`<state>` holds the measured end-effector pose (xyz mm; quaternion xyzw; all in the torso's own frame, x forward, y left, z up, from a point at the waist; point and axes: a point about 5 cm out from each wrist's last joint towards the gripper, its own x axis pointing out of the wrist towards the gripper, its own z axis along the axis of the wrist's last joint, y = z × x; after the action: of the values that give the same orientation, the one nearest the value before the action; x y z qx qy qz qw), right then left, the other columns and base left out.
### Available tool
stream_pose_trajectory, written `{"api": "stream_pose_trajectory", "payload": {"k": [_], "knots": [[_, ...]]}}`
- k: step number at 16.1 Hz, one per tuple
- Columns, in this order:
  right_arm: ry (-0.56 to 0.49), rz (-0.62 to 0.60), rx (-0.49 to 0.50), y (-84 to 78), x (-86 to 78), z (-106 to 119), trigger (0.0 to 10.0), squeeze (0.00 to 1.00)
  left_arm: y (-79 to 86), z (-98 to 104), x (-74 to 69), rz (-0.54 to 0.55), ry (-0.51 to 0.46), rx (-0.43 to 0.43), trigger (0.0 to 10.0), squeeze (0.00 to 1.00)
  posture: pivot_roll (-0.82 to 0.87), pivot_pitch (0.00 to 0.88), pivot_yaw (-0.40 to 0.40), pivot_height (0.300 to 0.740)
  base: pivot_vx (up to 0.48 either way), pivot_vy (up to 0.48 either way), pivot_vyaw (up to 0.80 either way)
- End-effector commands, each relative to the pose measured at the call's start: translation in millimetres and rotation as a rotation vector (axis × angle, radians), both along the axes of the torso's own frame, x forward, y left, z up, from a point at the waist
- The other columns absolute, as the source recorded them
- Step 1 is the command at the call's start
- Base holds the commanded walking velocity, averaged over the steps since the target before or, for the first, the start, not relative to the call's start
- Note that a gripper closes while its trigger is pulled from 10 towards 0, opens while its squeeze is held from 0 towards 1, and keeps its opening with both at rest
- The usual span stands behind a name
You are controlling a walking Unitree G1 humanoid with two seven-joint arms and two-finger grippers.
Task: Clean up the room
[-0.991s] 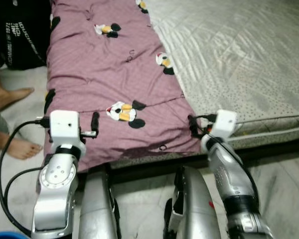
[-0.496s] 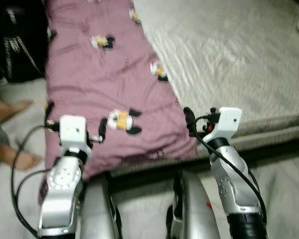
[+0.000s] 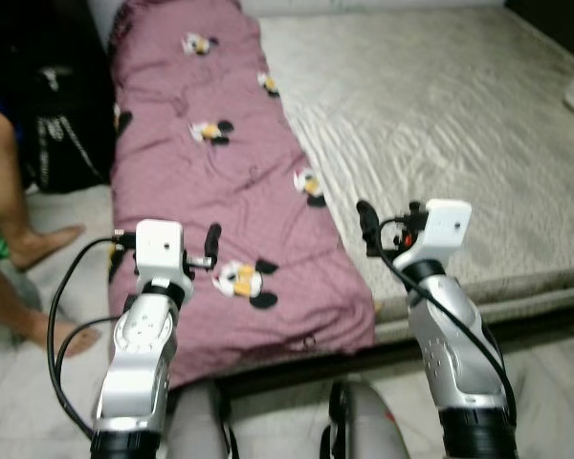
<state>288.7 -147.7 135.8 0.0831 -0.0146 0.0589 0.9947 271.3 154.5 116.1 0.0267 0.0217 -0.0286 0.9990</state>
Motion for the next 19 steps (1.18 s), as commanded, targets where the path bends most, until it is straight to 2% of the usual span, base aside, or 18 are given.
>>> {"api": "stream_pose_trajectory", "payload": {"k": [1,9,13,19], "knots": [[-0.013,0.005,-0.003,0.0,0.1,4.8,10.0,0.00,-0.6,0.7,1.5,-0.002,-0.009,-0.002,10.0,0.00,-0.05,0.000,-0.011,0.733,0.000,0.000,0.00],[-0.002,0.018,-0.009,0.7,-2.0,3.2,10.0,0.00,-4.9,-2.5,-0.7,-0.004,-0.001,-0.028,10.0,0.00,-0.05,0.000,-0.023,0.740,0.000,0.000,0.00],[-0.033,0.087,-0.053,11.5,-3.9,6.6,10.0,0.00,-5.2,-2.2,0.2,0.001,-0.001,-0.035,10.0,0.00,-0.05,0.000,-0.025,0.740,0.000,0.000,0.00],[-0.039,0.089,-0.071,15.3,-1.9,7.8,10.0,0.00,-5.6,-2.2,4.0,0.004,0.002,-0.039,10.0,0.00,-0.05,0.000,-0.029,0.740,0.000,0.434,0.00]]}}
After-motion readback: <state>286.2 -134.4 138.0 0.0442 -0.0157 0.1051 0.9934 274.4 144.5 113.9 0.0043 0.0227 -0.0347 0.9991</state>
